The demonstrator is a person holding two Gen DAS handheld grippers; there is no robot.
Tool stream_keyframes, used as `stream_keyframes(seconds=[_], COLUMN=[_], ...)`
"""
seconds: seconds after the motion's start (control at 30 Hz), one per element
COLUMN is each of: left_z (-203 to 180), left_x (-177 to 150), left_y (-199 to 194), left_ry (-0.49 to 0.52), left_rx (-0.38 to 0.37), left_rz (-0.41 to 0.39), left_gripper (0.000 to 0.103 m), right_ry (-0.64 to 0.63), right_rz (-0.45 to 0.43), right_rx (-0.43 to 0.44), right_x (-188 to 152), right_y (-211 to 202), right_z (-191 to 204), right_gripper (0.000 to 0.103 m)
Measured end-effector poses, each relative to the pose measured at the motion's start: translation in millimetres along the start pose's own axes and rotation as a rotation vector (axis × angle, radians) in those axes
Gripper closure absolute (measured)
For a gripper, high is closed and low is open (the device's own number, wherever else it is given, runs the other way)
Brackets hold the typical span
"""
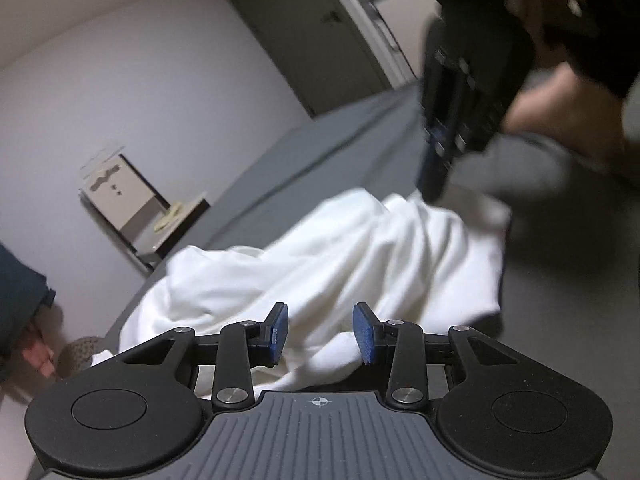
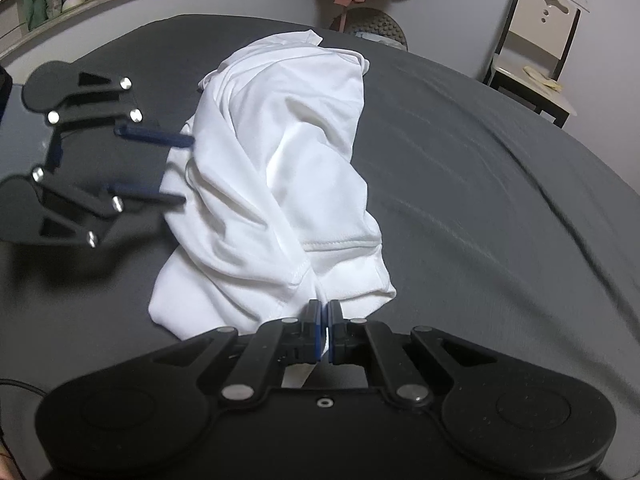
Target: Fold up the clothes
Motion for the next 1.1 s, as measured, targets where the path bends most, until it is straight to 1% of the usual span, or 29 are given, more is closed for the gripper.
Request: stream_keyframes(seconds=[0.1, 0.2, 0.3, 0.4, 0.47, 0.5, 0.57, 0.6, 0.67, 0.77, 0.87, 0.97, 1.1], left_z=[-12, -25, -32, -39, -43, -46, -50, -50, -52, -55, -58, -57, -58], left_x=[-5, -10, -7, -4, -1, 0, 3, 5, 7, 6, 5, 6, 6], left_y=[10, 9, 5, -1, -4, -6, -10, -12, -12, -10, -10, -10, -14], left_ry=[0.04, 0.115, 0.168, 0.22, 0.255, 0.272, 0.305, 0.3, 0.306, 0.312, 0.312, 0.301, 0.31], left_rx=[-0.005, -0.006, 0.039, 0.084, 0.114, 0.13, 0.159, 0.158, 0.154, 0.136, 0.123, 0.122, 0.125], left_rz=[0.039, 0.035, -0.007, -0.049, -0.077, -0.091, -0.119, -0.134, -0.138, -0.128, -0.123, -0.121, -0.139], left_gripper=[0.065, 0.065, 0.065, 0.065, 0.064, 0.064, 0.064, 0.064, 0.064, 0.064, 0.064, 0.064, 0.064], right_ry=[-0.006, -0.013, -0.021, -0.064, -0.127, -0.159, -0.234, -0.297, -0.44, -0.637, -0.785, -0.904, -1.028], right_rz=[0.005, 0.01, 0.015, 0.001, -0.029, -0.043, -0.072, -0.083, -0.084, -0.041, -0.001, 0.027, 0.062], right_rx=[0.0, 0.001, -0.002, -0.019, -0.007, -0.001, 0.01, 0.011, 0.0, -0.068, -0.126, -0.181, -0.232], right_x=[0, 1, 1, 3, 6, 8, 10, 10, 7, 1, -4, -8, -12], right_y=[1, 2, 4, 1, -4, -6, -11, -12, -10, 3, 17, 29, 43], right_z=[1, 2, 3, 8, 17, 21, 31, 39, 56, 72, 84, 92, 98], right_gripper=[0.099, 0.099, 0.099, 0.097, 0.095, 0.092, 0.09, 0.087, 0.087, 0.087, 0.087, 0.087, 0.087])
Point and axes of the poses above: each gripper's, at about its wrist camera, not at the fingertips, and y roughly the way its jaws point, z to its left, x to its top, the point moved 6 cm from there along y, roughly the way its jaws point, and after that the axes turned 13 degrees about x, right-handed, at the moved point
